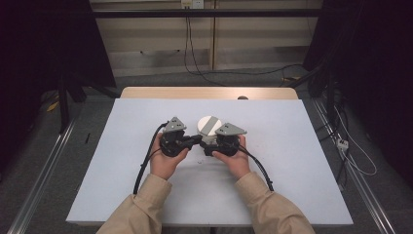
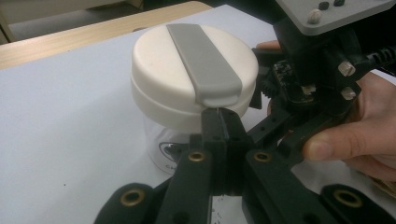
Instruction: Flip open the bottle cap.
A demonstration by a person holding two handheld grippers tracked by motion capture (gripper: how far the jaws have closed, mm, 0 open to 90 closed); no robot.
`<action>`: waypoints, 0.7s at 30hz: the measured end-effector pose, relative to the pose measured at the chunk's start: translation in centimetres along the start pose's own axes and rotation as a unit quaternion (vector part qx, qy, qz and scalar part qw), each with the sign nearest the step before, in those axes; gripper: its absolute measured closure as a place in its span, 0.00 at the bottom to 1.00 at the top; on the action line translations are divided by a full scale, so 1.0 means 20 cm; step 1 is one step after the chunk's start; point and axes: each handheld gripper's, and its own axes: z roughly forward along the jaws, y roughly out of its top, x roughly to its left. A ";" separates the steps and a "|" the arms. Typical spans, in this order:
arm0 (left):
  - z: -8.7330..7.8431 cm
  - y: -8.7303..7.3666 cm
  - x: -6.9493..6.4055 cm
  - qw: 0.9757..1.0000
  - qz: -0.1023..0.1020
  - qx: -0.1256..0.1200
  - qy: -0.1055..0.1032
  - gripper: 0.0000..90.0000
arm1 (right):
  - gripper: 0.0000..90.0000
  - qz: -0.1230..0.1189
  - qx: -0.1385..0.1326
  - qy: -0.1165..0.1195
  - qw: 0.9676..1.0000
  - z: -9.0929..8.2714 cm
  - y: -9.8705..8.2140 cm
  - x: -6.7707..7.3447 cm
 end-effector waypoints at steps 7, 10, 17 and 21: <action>-0.01 0.02 -0.01 1.000 -0.008 -0.009 0.002 1.00 | 0.21 0.000 0.001 -0.001 1.000 0.00 0.00 0.00; -0.01 0.04 -0.01 1.000 -0.009 -0.012 0.005 1.00 | 0.21 0.000 0.001 -0.001 1.000 0.00 0.00 0.00; -0.01 0.09 -0.01 1.000 -0.009 -0.017 0.005 1.00 | 0.21 0.000 0.001 0.000 1.000 0.00 0.00 0.00; -0.01 0.12 -0.01 1.000 -0.007 -0.021 0.008 1.00 | 0.21 0.000 0.001 -0.001 1.000 0.00 0.00 0.00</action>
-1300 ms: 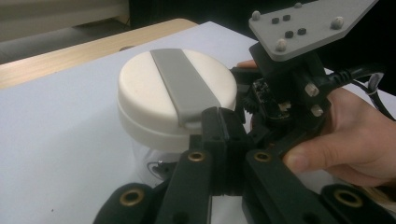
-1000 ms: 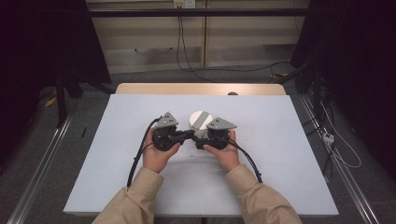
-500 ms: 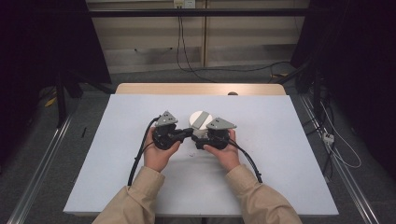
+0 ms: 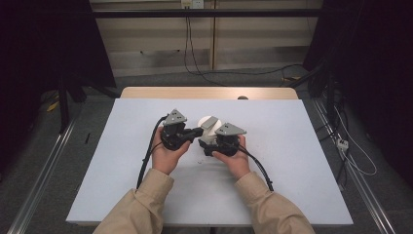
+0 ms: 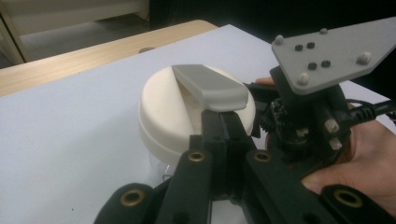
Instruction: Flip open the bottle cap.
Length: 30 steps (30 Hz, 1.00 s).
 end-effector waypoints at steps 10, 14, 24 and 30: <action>0.02 0.07 0.00 1.000 -0.002 -0.006 -0.001 1.00 | 0.21 0.002 0.000 0.000 1.000 0.00 0.00 0.00; 0.02 0.09 0.00 1.000 -0.001 -0.005 0.000 1.00 | 0.21 0.002 0.000 -0.001 1.000 0.00 0.00 0.00; 0.03 0.13 0.00 1.000 -0.002 -0.007 0.001 1.00 | 0.21 0.002 0.000 -0.001 1.000 0.00 0.00 0.00; 0.05 0.15 0.00 1.000 -0.006 -0.008 0.000 1.00 | 0.21 0.002 0.001 -0.001 1.000 0.00 0.00 0.00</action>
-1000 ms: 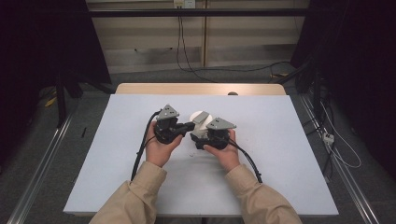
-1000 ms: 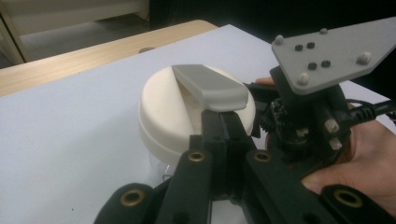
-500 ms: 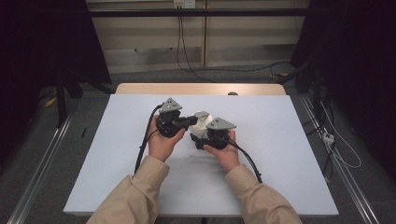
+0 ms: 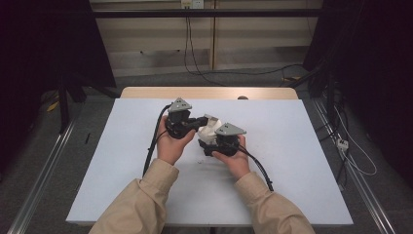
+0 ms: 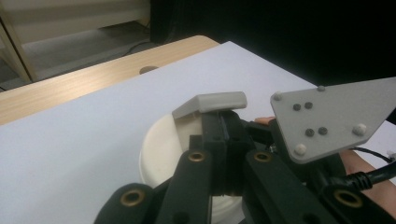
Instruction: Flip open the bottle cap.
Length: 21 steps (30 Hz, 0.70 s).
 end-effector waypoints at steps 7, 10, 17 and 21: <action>0.02 0.02 0.00 1.000 0.002 0.002 -0.001 1.00 | 0.21 0.001 0.000 0.000 1.000 0.00 0.00 0.00; 0.03 0.03 -0.01 1.000 0.004 0.004 -0.002 1.00 | 0.21 0.001 0.000 0.000 1.000 0.00 0.00 0.00; 0.04 0.05 -0.01 1.000 0.004 0.003 -0.001 1.00 | 0.21 0.000 0.000 0.001 1.000 0.00 0.00 0.00; 0.05 0.05 0.00 1.000 0.004 0.003 0.002 1.00 | 0.21 0.000 0.000 0.000 1.000 0.00 0.00 0.00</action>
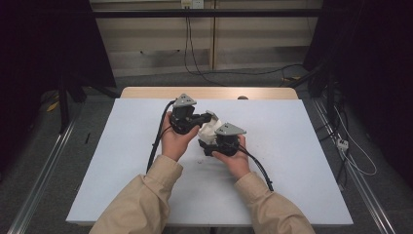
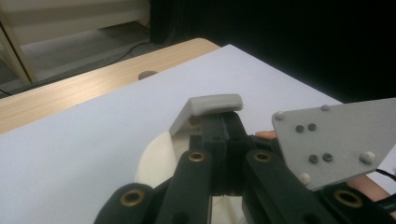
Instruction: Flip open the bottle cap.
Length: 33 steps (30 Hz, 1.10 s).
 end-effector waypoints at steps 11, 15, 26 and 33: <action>0.03 0.03 0.00 1.000 -0.002 0.000 -0.002 1.00 | 0.21 0.000 0.000 0.000 1.000 0.00 0.00 0.00; 0.03 0.03 0.00 1.000 -0.001 0.003 0.001 1.00 | 0.21 -0.001 0.000 0.000 1.000 0.00 0.00 0.00; 0.05 0.04 0.01 1.000 -0.008 0.002 0.005 1.00 | 0.21 -0.001 0.001 0.000 1.000 0.00 0.00 0.00; 0.06 0.06 0.02 1.000 -0.006 0.002 0.007 1.00 | 0.21 -0.001 0.001 0.000 1.000 0.00 0.00 0.00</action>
